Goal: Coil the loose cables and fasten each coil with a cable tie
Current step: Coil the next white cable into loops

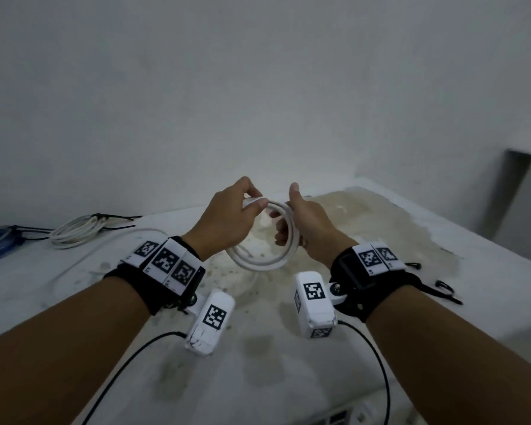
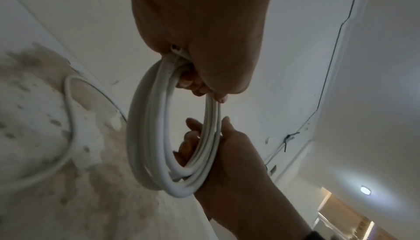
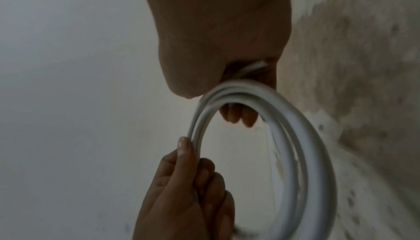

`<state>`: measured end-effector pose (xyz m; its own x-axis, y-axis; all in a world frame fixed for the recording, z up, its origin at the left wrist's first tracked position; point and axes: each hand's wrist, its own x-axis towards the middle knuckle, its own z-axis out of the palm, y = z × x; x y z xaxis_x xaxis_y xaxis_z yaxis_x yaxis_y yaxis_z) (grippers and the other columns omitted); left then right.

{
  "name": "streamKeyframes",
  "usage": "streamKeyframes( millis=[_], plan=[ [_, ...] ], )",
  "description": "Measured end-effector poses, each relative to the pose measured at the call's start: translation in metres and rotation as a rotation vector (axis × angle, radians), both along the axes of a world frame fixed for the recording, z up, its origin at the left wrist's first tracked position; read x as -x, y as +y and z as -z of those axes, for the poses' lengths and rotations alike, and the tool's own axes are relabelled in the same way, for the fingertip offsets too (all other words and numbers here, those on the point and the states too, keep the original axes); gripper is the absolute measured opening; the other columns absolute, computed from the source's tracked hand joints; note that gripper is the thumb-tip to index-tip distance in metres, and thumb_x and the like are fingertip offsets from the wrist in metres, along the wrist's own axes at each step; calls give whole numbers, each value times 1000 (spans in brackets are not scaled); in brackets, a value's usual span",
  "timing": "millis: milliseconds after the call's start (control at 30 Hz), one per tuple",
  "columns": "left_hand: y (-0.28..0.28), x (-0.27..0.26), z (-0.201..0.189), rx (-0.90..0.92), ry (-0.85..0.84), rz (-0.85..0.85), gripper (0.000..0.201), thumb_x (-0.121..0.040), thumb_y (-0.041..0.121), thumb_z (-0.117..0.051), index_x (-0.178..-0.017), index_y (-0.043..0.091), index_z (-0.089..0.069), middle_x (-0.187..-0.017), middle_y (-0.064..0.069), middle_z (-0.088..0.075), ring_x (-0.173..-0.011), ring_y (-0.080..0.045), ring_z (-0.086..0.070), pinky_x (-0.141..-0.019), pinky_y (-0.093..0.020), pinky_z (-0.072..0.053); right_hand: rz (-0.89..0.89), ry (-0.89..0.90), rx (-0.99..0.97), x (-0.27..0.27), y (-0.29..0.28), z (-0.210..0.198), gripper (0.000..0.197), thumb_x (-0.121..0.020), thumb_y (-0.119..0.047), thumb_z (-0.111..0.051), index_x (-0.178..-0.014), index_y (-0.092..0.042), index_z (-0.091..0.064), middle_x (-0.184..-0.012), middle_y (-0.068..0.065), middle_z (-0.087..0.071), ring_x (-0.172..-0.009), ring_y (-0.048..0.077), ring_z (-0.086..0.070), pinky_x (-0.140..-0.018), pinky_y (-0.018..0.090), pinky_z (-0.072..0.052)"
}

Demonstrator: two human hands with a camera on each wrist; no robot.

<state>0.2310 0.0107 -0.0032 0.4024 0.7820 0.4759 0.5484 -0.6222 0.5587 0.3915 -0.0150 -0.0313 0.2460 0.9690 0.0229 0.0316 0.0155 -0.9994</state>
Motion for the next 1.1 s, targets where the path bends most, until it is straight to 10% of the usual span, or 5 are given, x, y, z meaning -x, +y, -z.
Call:
streamKeyframes(
  millis=[167, 333, 900, 1100],
  plan=[
    [-25, -45, 12, 73, 36, 86, 20, -97, 38, -57, -99, 18, -56, -74, -4, -63, -56, -17, -52, -53, -28, -38, 396, -1027, 237, -92, -45, 11, 32, -92, -27, -54, -67, -7, -58, -78, 9, -67, -74, 29, -65, -71, 32, -53],
    [-40, -58, 14, 101, 36, 122, 20, -97, 39, -57, -99, 19, -56, -80, -5, -64, -61, -18, -54, -58, -30, -41, 281, -1493, 539, -163, -85, 30, 28, -91, -11, -52, -63, -13, -49, -82, 3, -59, -74, 21, -57, -67, 26, -45],
    [-18, -38, 5, 158, -64, 201, 18, -95, 39, -59, -95, 21, -59, -78, -3, -66, -52, -10, -46, -51, -26, -37, 577, -1440, 35, -137, -27, -22, 14, -86, -17, -63, -84, -6, -72, -83, 11, -71, -72, 30, -64, -61, 29, -47],
    [-7, -8, 0, 161, -165, 223, 17, -96, 35, -60, -94, 18, -59, -67, 9, -58, -46, -2, -41, -48, -17, -33, 414, -1115, -227, -52, 17, -47, 21, -88, -30, -70, -86, -12, -79, -84, 4, -76, -78, 22, -68, -65, 25, -44]
  ],
)
